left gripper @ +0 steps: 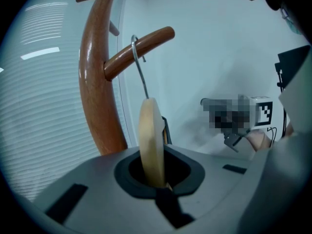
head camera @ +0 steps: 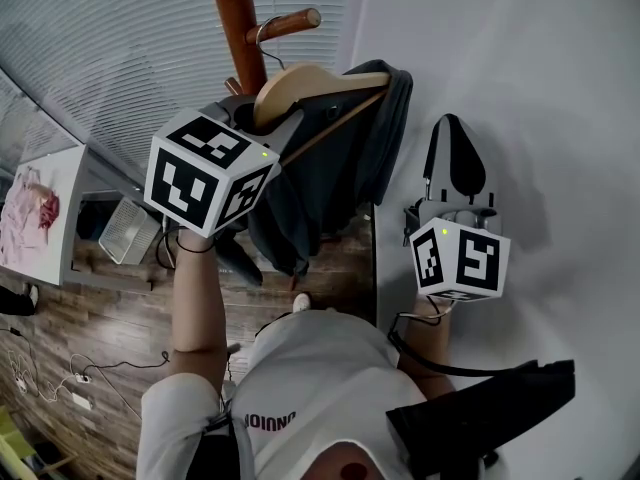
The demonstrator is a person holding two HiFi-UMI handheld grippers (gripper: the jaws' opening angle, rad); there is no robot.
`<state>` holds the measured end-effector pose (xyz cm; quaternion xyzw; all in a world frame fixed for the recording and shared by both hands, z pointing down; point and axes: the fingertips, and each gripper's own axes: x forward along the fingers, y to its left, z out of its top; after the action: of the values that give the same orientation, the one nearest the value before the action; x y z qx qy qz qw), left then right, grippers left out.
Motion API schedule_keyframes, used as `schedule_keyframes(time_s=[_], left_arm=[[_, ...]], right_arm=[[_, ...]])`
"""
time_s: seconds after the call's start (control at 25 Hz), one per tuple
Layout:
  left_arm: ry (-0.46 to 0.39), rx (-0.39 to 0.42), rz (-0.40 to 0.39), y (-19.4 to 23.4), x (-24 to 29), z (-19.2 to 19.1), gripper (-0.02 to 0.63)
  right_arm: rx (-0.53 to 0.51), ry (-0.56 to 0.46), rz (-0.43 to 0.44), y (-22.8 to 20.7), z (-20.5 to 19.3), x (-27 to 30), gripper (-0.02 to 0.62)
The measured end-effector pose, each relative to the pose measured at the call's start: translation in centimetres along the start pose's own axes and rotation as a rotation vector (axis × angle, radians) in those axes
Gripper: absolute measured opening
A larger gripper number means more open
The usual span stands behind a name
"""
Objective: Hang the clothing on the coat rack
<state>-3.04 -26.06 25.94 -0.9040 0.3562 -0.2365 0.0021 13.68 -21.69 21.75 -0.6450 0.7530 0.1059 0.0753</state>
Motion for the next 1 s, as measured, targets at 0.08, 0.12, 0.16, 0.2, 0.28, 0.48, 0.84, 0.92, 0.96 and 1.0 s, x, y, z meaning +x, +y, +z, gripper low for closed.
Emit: schedule_keyframes(time_s=[0.08, 0.12, 0.16, 0.2, 0.28, 0.48, 0.84, 0.92, 0.96, 1.0], left_arm=[[-0.003, 0.000, -0.001, 0.18, 0.15, -0.17, 0.023], [-0.004, -0.002, -0.002, 0.24, 0.21, -0.25, 0.024], [-0.006, -0.005, -0.004, 0.27, 0.23, -0.31, 0.023], [-0.007, -0.009, -0.007, 0.27, 0.20, -0.35, 0.023], [-0.007, -0.015, -0.014, 0.18, 0.11, -0.35, 0.023], [0.003, -0.042, -0.042, 0.09, 0.07, -0.39, 0.023], [0.002, -0.087, -0.084, 0.06, -0.14, -0.52, 0.023], [0.002, -0.098, -0.093, 0.05, -0.10, -0.65, 0.025], [0.003, -0.104, -0.098, 0.07, -0.08, -0.68, 0.023], [0.004, -0.110, -0.102, 0.09, -0.06, -0.70, 0.023]], right_arm=[[0.000, 0.000, 0.001, 0.07, -0.11, 0.11, 0.020], [-0.001, 0.002, 0.002, 0.12, -0.21, 0.17, 0.020], [-0.001, 0.003, 0.005, 0.19, -0.28, 0.22, 0.020], [-0.003, 0.003, 0.008, 0.26, -0.31, 0.22, 0.020], [-0.004, 0.007, 0.006, 0.26, -0.26, 0.11, 0.020], [0.001, 0.009, 0.006, 0.23, -0.18, 0.29, 0.020], [0.003, 0.008, 0.009, 0.58, -0.09, 0.50, 0.020], [0.005, 0.006, 0.011, 0.65, -0.13, 0.55, 0.020], [0.005, 0.005, 0.013, 0.68, -0.12, 0.60, 0.021], [0.005, 0.005, 0.014, 0.70, -0.11, 0.65, 0.020]])
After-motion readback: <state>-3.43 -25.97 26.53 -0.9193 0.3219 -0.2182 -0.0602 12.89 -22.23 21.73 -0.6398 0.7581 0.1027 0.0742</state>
